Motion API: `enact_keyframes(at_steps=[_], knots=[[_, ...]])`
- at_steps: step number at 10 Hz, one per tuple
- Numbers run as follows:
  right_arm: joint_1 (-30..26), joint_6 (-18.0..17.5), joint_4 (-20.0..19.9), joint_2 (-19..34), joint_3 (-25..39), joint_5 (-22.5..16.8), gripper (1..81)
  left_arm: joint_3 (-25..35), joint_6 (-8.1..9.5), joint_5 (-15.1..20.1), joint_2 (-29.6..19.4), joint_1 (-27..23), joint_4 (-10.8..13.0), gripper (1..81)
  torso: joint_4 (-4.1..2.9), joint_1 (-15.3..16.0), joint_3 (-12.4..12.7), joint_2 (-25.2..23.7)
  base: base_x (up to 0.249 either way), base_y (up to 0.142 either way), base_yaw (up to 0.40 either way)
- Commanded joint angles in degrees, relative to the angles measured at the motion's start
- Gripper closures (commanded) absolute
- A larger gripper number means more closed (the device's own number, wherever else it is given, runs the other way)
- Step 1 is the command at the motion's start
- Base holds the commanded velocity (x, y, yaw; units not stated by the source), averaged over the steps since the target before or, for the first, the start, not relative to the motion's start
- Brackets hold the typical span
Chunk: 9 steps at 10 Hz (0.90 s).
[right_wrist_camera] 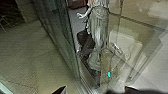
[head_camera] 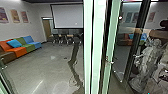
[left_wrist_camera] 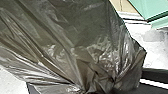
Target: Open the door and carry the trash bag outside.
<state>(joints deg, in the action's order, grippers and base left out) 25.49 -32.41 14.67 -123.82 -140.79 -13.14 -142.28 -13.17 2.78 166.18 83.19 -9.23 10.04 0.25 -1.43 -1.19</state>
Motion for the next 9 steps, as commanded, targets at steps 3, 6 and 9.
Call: enact_keyframes(at_steps=[3,6,9], knots=[[-11.02,0.86,2.38,6.81,0.61,0.13,1.0,0.85,0.07,3.11,-0.41,-3.34,-0.44,81.1,0.00,0.00,0.00,0.00,0.000,0.000,0.000],[-10.50,0.95,2.56,7.16,-1.14,0.31,1.0,1.21,0.07,3.11,-0.58,-3.34,-0.35,81.1,0.00,0.00,0.00,0.00,0.000,0.000,0.000],[-9.79,1.04,2.91,6.98,-1.49,0.74,1.0,1.12,0.07,3.11,-0.67,-3.25,-0.35,81.1,0.00,0.00,0.00,0.00,0.000,0.000,0.000]])
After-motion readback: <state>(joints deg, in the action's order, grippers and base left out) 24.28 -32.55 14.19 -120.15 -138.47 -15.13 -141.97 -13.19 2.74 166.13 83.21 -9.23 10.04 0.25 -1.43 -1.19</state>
